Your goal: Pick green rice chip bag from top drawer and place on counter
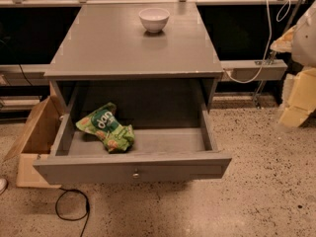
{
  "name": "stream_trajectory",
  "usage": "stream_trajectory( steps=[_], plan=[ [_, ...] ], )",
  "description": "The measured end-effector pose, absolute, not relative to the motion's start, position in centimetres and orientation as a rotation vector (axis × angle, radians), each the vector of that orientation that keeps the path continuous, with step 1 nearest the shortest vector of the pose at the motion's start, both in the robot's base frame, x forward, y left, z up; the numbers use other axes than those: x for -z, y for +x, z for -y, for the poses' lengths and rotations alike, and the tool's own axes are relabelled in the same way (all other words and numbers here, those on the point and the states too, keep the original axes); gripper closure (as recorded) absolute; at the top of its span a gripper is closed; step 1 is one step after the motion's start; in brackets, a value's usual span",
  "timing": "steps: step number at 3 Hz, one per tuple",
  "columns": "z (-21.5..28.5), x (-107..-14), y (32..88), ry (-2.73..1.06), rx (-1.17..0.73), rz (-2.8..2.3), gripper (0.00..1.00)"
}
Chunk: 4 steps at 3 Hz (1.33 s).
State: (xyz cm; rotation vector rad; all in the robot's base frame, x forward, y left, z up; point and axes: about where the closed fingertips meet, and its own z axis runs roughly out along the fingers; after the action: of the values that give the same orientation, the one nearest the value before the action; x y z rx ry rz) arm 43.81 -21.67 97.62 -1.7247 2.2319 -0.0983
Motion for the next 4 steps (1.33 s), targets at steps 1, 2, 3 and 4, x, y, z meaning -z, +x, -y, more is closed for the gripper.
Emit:
stream_trajectory(
  steps=[1,2,3,4],
  plan=[
    [21.7,-97.6,43.8,-1.725,0.098,-2.232,0.00],
    [21.6,-97.8,43.9,-1.713,0.095,-2.226,0.00],
    [18.3,-94.2,46.5,-1.570,-0.120,-2.241,0.00],
    [13.3,-90.7,49.2,-1.385,-0.379,-2.222,0.00]
  ],
)
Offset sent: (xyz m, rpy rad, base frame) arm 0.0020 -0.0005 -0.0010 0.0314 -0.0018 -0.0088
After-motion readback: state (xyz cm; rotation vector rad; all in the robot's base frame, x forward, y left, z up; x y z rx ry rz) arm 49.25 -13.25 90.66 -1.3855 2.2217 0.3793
